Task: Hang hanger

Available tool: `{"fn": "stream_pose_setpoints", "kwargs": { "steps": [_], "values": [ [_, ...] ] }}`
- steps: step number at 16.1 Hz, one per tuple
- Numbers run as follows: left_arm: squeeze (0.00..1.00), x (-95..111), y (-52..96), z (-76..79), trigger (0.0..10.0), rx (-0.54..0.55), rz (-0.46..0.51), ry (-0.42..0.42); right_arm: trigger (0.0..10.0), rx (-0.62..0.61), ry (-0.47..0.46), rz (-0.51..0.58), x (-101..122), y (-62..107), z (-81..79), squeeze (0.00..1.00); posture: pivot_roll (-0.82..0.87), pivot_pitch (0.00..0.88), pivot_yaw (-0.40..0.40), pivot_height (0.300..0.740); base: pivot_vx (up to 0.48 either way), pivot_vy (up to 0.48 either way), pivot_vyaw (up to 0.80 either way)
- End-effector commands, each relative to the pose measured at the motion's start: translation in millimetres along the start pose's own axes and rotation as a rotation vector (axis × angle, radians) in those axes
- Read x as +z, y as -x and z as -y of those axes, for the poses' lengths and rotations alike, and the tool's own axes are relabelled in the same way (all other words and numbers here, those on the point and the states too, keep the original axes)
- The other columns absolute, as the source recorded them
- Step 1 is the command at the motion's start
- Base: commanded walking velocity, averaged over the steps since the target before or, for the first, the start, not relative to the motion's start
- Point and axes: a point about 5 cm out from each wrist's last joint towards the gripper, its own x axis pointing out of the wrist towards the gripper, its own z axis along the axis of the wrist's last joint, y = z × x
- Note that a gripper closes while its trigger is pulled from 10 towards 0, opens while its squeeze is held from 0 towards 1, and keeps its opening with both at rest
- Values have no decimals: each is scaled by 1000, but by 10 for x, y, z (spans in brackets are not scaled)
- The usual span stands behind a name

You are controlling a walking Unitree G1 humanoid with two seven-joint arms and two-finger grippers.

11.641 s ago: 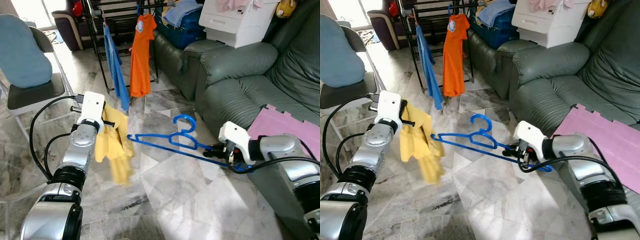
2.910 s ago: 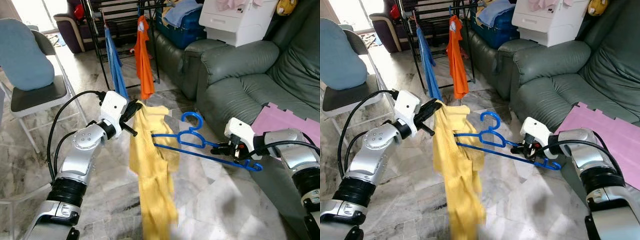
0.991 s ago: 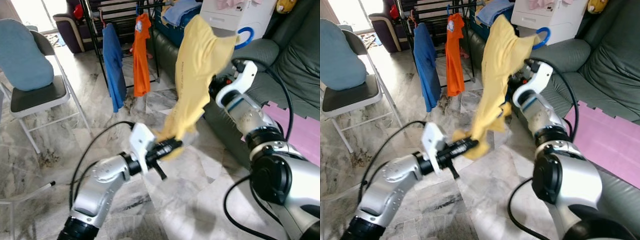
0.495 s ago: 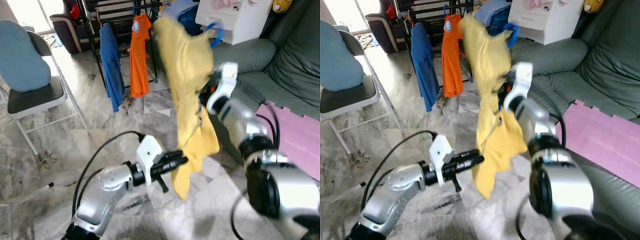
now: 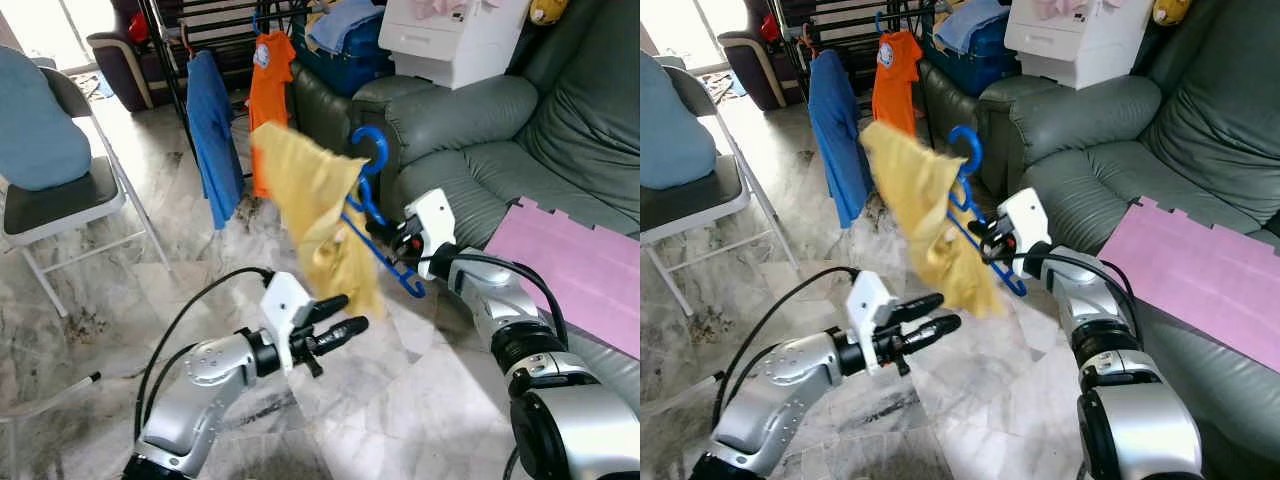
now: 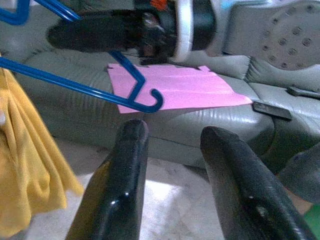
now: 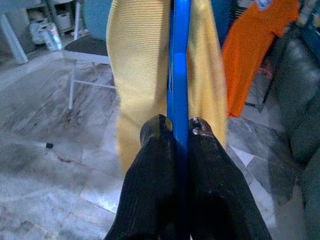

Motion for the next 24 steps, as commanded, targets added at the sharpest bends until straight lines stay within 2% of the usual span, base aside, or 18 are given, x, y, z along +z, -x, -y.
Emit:
{"fn": "stream_pose_setpoints", "kwargs": {
  "steps": [1, 2, 7, 8, 9, 10, 11, 13, 16, 18, 19, 20, 21, 22, 23, 24],
  "values": [
    [1000, 82, 72, -66, 10000, 45, 22, -34, 10000, 62, 98, 56, 128, 1, -30, 0, -53, 0, 12, 740, 0, 0, 0],
    [1000, 182, 144, -195, 10000, 124, 37, -118, 10000, 140, 123, 42, 71, 64, -62, 0, -49, 0, 9, 740, 0, 0, 0],
    [1000, 414, 362, -468, 10000, 257, 28, -379, 10000, 328, 202, -86, -134, 332, -38, 0, -44, 0, 9, 740, 0, 0, 0],
    [1000, 419, 445, -569, 10000, 284, -19, -497, 10000, 378, 218, -125, -175, 430, -12, 0, -45, 0, 12, 740, 0, 0, 0],
    [1000, 401, 462, -590, 10000, 278, -43, -530, 10000, 391, 228, -133, -180, 449, -9, 0, -47, 0, 13, 740, 0, 0, 0],
    [1000, 349, 495, -619, 10000, 253, -104, -621, 10000, 416, 223, -143, -188, 478, -6, 0, -49, 0, 15, 740, 0, 0, 0],
    [1000, 252, 522, -638, 10000, 194, -173, -655, 10000, 462, 238, -148, -177, 508, -17, 0, -54, 0, 19, 740, 0, 0, 0],
    [1000, 168, 527, -649, 10000, 133, -231, -675, 10000, 508, 282, -161, -158, 545, -21, 0, -58, 0, 23, 740, 0, 0, 0],
    [1000, 80, 525, -675, 10000, 98, -276, -698, 10000, 575, 298, -158, -105, 571, -44, 0, -62, 0, 26, 740, 0, 0, 0],
    [1000, 43, 495, -725, 10000, 77, -289, -751, 10000, 626, 348, -177, -81, 588, -71, 0, -63, 0, 26, 740, 0, 0, 0],
    [722, 37, 483, -735, 10000, 73, -292, -748, 10000, 642, 362, -175, -64, 586, -81, 0, -64, 0, 24, 740, 0, 0, 0],
    [498, 32, 470, -736, 10000, 69, -293, -745, 10000, 649, 361, -172, -51, 581, -88, 0, -63, 0, 24, 740, 0, 0, 0],
    [0, 20, 457, -742, 10000, 54, -304, -754, 10000, 667, 374, -170, -34, 576, -110, 0, -65, 0, 23, 740, 0, 0, 0],
    [0, 8, 455, -746, 3098, 42, -310, -752, 10000, 671, 393, -172, -27, 575, -114, 0, -65, 0, 24, 740, 0, 0, 0],
    [0, -21, 468, -773, 0, 23, -326, -758, 10000, 668, 414, -177, -23, 580, -113, 0, -65, 0, 24, 740, 0, 0, 0],
    [0, -37, 485, -804, 0, 21, -335, -755, 10000, 659, 417, -172, -19, 580, -109, 0, -65, 0, 24, 740, 0, 0, 0]
  ]
}}
